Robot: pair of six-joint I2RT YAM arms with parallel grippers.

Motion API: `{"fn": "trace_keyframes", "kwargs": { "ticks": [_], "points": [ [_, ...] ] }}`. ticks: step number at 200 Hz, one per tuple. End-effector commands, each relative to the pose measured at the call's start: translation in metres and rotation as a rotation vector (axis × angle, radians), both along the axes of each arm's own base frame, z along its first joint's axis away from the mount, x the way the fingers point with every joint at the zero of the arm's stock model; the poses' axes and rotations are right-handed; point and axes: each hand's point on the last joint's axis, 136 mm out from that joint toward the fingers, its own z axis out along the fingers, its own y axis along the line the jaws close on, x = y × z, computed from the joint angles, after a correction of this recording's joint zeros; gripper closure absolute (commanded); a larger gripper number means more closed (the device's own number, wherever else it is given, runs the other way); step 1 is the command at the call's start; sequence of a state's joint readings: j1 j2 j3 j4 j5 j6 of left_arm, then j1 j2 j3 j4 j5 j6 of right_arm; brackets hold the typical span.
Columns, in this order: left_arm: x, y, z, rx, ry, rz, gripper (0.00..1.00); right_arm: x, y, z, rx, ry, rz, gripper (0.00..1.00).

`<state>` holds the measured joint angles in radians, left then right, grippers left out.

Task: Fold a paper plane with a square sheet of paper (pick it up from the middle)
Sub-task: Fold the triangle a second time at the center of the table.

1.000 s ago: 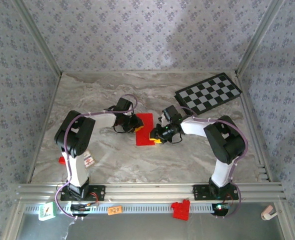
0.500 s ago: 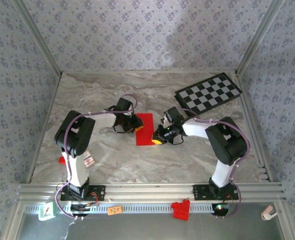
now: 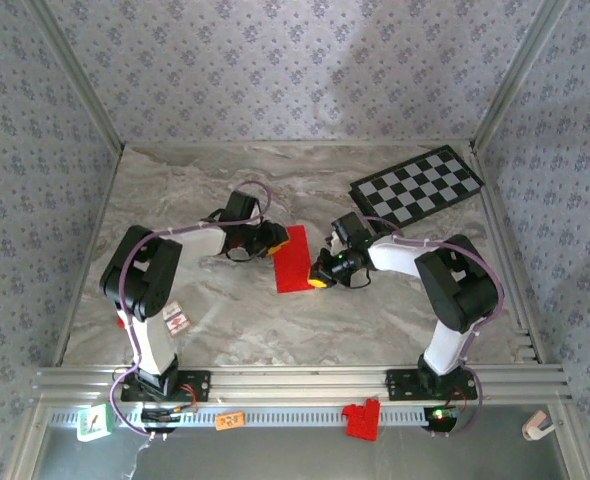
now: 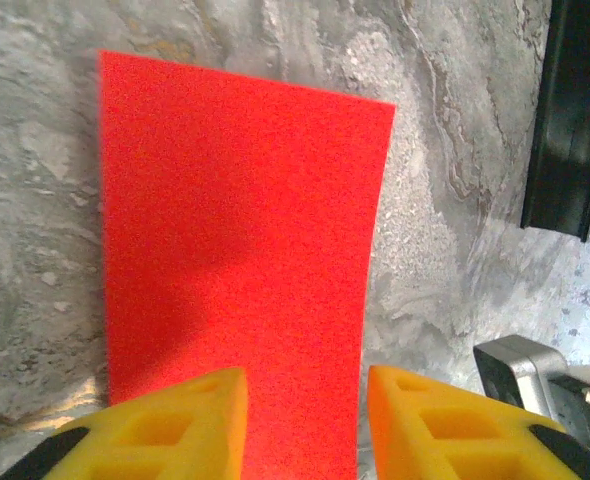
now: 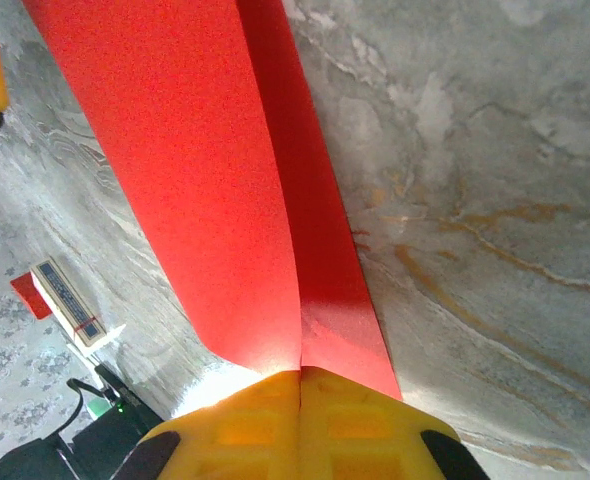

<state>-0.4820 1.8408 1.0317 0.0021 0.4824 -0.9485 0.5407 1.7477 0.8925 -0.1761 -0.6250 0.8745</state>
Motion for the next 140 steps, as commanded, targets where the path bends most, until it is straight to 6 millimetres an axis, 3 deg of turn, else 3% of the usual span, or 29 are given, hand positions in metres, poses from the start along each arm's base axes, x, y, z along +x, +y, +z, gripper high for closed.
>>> {"fn": "trace_keyframes", "kwargs": {
  "ticks": [1,68,140],
  "points": [
    [0.004,0.001,-0.009,0.011,0.015,-0.004,0.67,-0.004,-0.005,0.008,-0.006,-0.004,0.01,0.98],
    [-0.006,0.008,-0.039,0.079,0.112,-0.012,0.73,0.003,0.0,0.018,0.015,-0.027,0.016,0.98],
    [-0.011,0.011,-0.048,0.1,0.14,-0.013,0.75,0.023,0.021,0.031,0.042,-0.062,0.007,0.98]
  ]
}}
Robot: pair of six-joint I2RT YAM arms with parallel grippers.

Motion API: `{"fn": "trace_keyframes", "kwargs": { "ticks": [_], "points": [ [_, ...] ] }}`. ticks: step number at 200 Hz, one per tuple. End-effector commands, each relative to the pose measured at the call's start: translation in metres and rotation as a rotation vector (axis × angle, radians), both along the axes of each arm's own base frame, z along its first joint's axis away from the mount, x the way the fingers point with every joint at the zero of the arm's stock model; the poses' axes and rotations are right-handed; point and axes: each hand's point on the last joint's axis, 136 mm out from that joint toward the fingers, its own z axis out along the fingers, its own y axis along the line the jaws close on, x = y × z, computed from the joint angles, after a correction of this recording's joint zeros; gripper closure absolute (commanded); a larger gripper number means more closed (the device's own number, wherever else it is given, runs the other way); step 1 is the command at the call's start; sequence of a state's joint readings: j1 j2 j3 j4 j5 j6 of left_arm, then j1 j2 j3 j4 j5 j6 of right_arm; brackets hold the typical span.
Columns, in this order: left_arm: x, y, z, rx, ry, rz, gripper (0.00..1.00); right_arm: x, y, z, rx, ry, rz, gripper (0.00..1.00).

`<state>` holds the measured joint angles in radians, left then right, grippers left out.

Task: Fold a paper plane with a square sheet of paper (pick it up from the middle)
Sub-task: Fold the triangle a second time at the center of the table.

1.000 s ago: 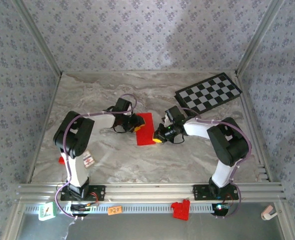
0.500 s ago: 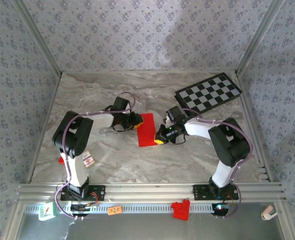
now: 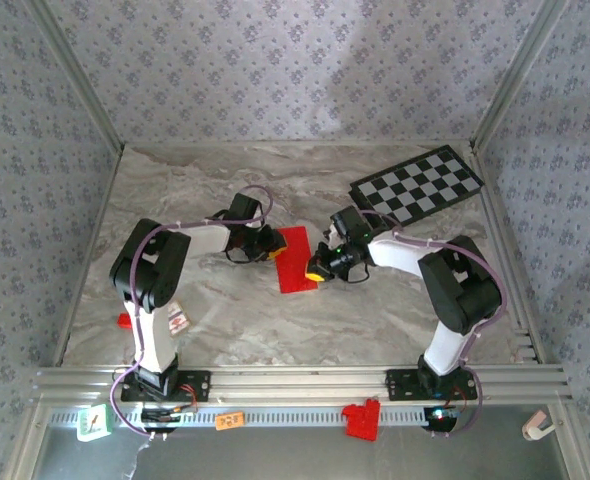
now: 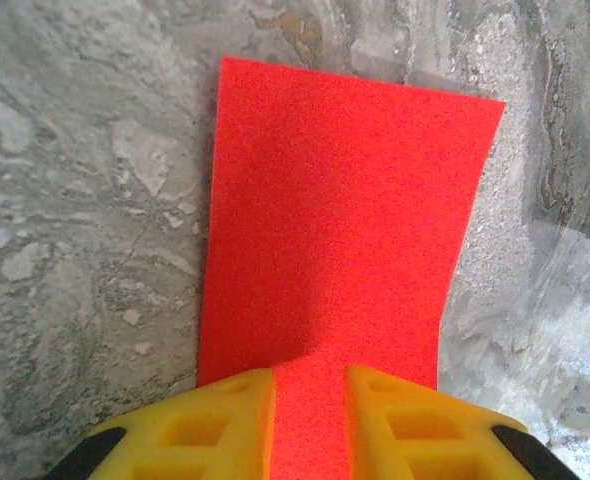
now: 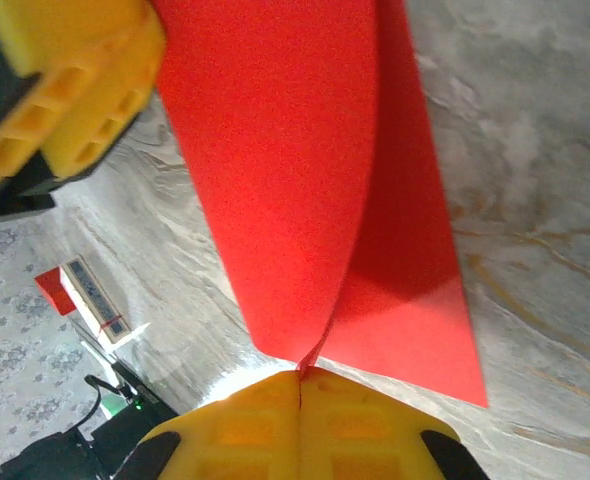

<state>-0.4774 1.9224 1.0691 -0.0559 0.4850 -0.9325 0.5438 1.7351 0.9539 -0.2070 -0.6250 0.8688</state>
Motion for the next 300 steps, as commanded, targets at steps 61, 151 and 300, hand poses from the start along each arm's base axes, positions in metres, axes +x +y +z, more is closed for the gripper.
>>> {"fn": "trace_keyframes", "kwargs": {
  "ticks": [61,151,300],
  "points": [
    [-0.009,0.01,-0.02,0.065,0.062,-0.003,0.79,0.023,0.042,0.008,0.035,-0.036,0.041,0.99],
    [-0.011,0.013,-0.023,0.078,0.07,0.006,0.82,0.034,0.055,-0.007,0.0,-0.044,0.032,1.0],
    [-0.014,0.013,-0.026,0.084,0.079,0.011,0.82,0.044,0.058,-0.022,-0.027,-0.065,0.003,1.0]
  ]
}}
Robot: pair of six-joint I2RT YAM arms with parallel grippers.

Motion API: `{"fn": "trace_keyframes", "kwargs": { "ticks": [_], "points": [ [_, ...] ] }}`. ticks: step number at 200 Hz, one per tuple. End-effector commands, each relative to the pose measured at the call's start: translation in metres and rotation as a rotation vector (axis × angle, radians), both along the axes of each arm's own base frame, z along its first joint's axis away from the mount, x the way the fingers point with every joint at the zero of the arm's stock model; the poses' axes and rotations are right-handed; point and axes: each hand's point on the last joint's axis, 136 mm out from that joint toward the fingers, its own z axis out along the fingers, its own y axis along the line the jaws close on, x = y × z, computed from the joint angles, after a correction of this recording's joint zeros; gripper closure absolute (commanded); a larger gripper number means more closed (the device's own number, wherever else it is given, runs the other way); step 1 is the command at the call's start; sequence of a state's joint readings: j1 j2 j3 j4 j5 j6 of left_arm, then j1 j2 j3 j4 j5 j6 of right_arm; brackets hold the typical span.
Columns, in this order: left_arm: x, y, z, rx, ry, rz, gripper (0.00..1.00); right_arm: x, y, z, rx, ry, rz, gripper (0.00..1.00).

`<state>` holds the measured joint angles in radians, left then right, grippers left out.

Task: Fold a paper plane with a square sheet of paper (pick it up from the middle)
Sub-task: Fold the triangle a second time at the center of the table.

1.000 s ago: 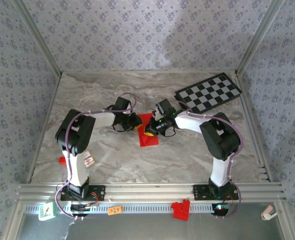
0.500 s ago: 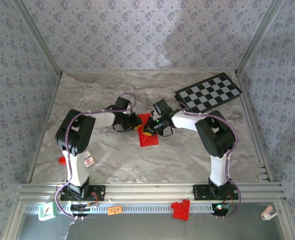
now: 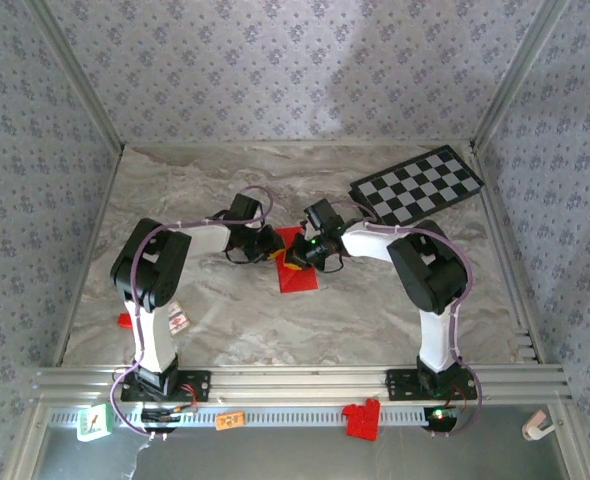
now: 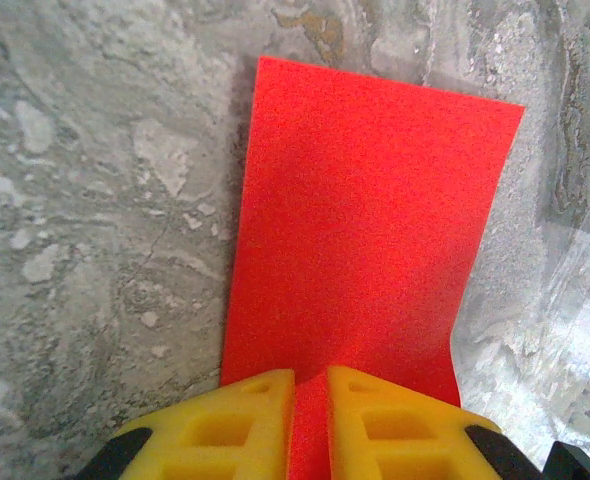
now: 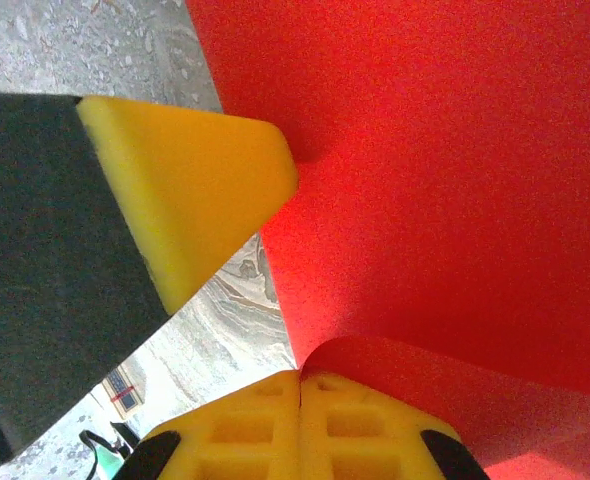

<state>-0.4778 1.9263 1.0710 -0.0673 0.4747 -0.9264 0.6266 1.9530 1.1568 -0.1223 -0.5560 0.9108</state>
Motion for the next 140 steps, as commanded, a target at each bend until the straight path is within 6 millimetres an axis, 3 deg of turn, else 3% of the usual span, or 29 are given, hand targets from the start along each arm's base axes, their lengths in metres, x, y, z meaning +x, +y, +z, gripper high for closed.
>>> {"fn": "trace_keyframes", "kwargs": {
  "ticks": [1,140],
  "points": [
    [-0.0128,0.0107,-0.0225,0.069,0.075,0.011,0.82,0.0059,0.0034,-0.0056,-0.018,-0.003,-0.016,1.0],
    [-0.0146,0.0092,-0.0233,0.071,0.079,0.003,0.83,0.0054,0.0057,-0.013,-0.016,-0.002,0.0,1.0]
  ]
}}
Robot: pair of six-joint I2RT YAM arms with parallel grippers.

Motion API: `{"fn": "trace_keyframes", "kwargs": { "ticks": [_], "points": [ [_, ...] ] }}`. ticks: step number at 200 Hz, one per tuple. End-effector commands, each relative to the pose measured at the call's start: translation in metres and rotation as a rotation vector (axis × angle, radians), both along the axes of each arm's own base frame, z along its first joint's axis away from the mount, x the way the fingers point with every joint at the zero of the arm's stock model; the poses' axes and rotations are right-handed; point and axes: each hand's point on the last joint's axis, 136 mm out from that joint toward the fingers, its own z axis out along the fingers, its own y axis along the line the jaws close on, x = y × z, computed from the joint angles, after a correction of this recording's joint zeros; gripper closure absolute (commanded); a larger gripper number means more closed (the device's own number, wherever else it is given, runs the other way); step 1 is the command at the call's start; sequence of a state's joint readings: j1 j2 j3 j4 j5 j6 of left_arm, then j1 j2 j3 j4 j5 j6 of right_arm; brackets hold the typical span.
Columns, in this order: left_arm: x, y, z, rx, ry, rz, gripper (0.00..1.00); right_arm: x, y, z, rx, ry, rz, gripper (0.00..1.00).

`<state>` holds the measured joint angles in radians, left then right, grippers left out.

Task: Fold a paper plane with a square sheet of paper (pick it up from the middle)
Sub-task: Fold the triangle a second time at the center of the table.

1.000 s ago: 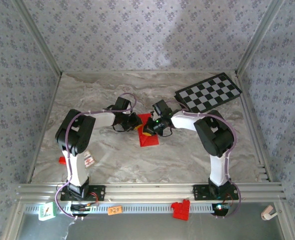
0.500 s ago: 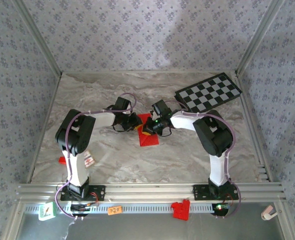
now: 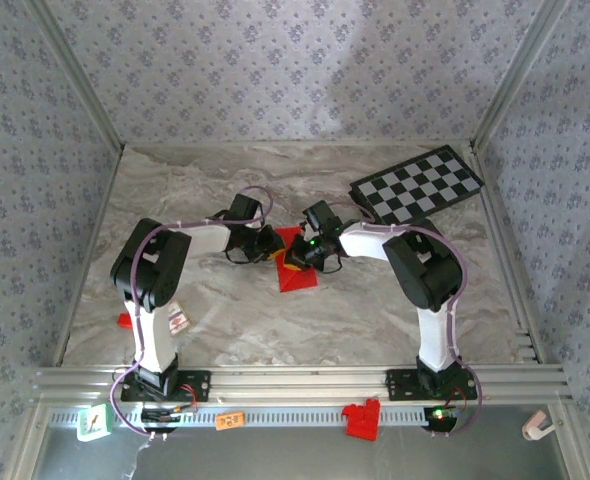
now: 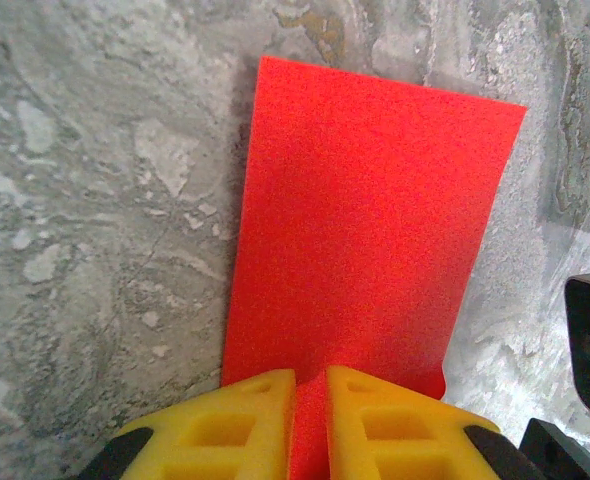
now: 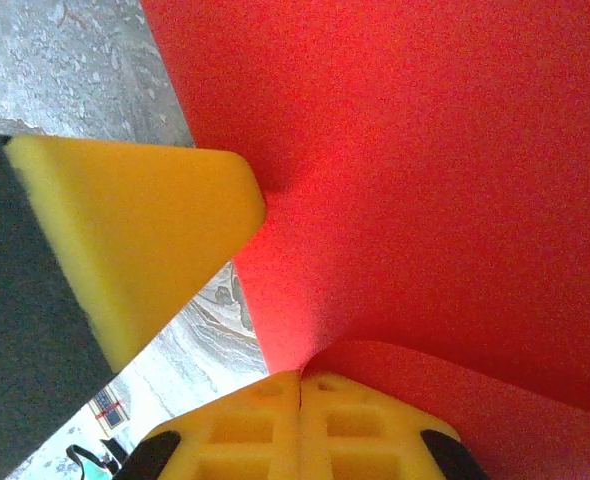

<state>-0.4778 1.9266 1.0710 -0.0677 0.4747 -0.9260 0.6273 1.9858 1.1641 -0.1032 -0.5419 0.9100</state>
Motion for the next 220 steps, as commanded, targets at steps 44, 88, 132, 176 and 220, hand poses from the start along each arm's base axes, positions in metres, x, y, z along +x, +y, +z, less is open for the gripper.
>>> {"fn": "trace_keyframes", "kwargs": {
  "ticks": [44,88,132,176,220],
  "points": [
    [-0.014,0.009,-0.023,0.069,0.077,0.002,0.83,-0.002,0.004,-0.005,-0.007,0.012,0.018,1.0],
    [-0.014,0.009,-0.023,0.07,0.077,0.0,0.83,0.004,0.01,0.004,0.008,-0.01,0.031,1.0],
    [-0.015,0.009,-0.024,0.071,0.078,0.0,0.83,0.002,0.011,0.004,0.006,-0.008,0.041,1.0],
    [-0.015,0.009,-0.023,0.072,0.079,0.0,0.83,-0.001,0.007,0.0,-0.017,0.002,0.05,1.0],
    [-0.014,0.009,-0.022,0.071,0.077,0.002,0.84,-0.006,0.004,-0.002,-0.033,0.024,0.067,0.99]
  ]
}}
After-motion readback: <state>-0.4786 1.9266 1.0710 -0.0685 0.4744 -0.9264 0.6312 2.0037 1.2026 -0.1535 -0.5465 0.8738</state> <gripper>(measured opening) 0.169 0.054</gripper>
